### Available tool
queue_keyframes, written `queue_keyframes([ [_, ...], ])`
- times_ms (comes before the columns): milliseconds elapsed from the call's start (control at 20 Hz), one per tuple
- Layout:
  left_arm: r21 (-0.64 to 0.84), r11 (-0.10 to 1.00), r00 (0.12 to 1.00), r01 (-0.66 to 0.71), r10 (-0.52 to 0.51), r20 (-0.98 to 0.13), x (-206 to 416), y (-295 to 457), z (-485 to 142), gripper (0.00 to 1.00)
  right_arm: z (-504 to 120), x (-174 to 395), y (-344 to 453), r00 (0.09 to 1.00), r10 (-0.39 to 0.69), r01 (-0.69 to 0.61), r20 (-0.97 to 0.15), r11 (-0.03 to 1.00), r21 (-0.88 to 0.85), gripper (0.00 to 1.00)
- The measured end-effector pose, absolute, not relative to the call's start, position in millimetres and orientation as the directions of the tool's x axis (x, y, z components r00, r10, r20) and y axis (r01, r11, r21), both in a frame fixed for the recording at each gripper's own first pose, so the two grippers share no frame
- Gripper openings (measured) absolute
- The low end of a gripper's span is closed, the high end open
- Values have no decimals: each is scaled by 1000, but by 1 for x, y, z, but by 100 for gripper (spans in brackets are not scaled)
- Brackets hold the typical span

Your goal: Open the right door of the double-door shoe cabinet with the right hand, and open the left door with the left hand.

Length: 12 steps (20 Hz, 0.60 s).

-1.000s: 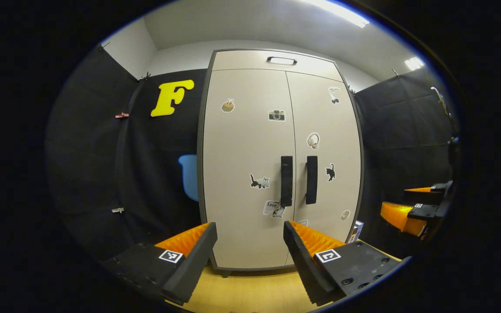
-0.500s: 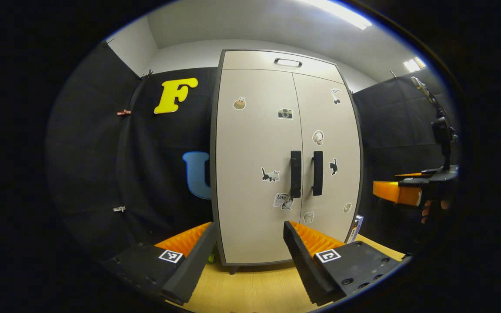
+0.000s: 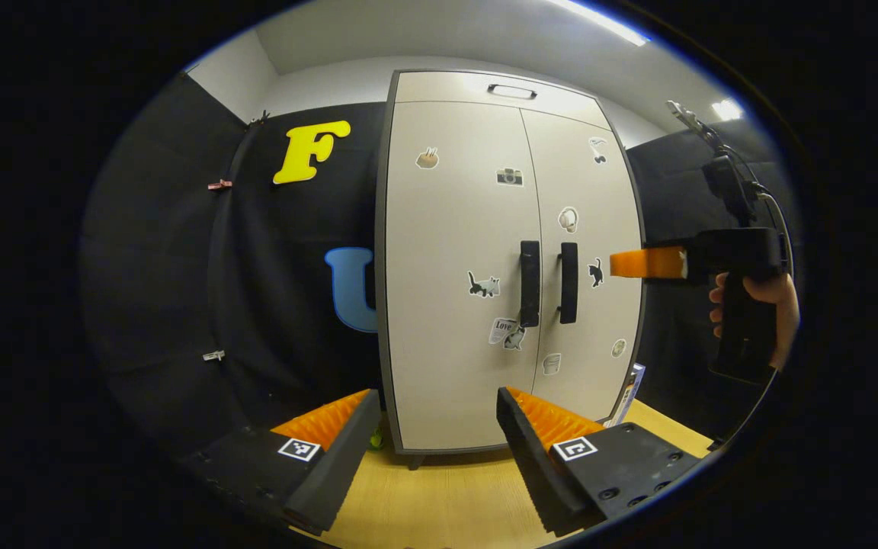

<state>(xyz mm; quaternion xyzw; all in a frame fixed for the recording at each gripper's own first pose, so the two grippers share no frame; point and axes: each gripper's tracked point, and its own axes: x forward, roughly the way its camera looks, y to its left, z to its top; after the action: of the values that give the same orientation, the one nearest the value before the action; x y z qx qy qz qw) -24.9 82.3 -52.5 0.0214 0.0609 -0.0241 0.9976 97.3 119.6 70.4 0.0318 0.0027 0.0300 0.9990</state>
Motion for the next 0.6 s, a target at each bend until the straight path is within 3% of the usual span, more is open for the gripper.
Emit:
queue_keyframes([
  [600,70,997,975,-30,45,-219,-8,91,-91,95,29,202,133,992,92,-79,-87,987,142,98],
])
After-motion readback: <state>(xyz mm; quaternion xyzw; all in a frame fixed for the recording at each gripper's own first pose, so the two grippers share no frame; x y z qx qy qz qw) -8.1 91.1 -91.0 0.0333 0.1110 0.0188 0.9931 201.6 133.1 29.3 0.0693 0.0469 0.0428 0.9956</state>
